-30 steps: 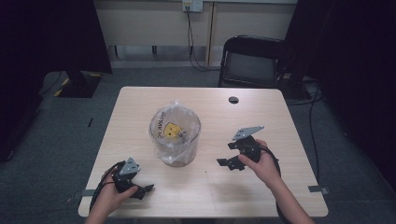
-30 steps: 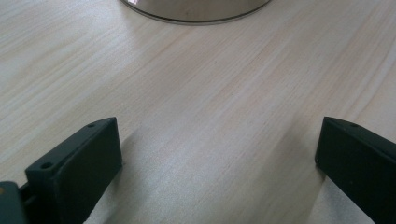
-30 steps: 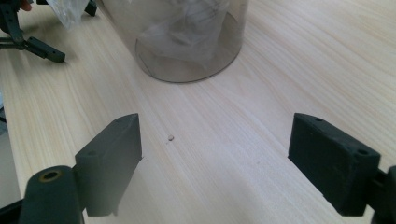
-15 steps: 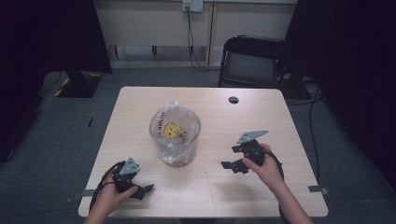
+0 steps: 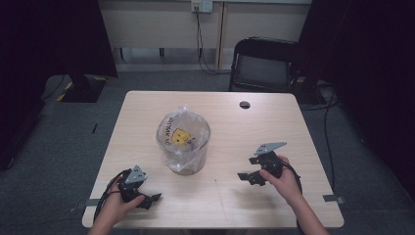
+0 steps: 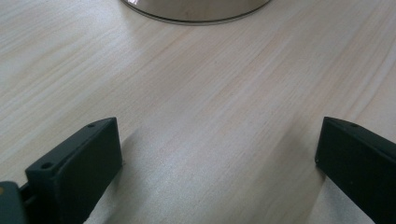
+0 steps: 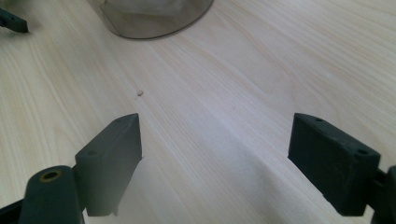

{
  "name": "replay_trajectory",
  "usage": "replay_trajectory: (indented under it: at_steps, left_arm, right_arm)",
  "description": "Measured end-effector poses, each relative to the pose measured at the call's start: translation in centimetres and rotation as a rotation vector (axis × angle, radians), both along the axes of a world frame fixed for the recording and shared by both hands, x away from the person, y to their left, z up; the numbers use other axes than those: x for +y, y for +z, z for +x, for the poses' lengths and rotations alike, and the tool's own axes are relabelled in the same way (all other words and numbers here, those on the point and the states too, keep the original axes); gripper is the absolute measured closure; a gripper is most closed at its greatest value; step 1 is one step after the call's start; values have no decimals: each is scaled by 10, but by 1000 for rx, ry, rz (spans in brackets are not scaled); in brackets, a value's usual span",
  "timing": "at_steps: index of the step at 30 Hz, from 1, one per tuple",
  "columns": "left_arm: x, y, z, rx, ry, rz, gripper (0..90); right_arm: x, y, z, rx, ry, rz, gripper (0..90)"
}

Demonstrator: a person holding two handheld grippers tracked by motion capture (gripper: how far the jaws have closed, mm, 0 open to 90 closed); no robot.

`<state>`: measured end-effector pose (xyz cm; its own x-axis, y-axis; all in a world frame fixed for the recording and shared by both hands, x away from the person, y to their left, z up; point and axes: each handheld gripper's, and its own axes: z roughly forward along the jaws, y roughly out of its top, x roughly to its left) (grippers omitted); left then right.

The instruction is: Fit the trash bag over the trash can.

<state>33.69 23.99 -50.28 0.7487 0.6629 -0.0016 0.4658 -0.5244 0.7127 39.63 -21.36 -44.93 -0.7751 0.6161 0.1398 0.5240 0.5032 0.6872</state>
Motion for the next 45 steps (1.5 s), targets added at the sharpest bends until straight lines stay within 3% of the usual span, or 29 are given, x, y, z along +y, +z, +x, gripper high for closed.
replay_trajectory:
  at_steps: [10,29,45]
  left_arm:
    - [0,0,0,0,0,0,0]
    - [0,0,0,1,1,0,0]
    - [0,0,0,0,-1,3,0]
  right_arm:
    - [-17,-8,-2,-5,-24,14,164]
    - [-45,-27,-5,-32,-47,-71,162]
    - [-62,-38,-9,-38,-74,-101,161]
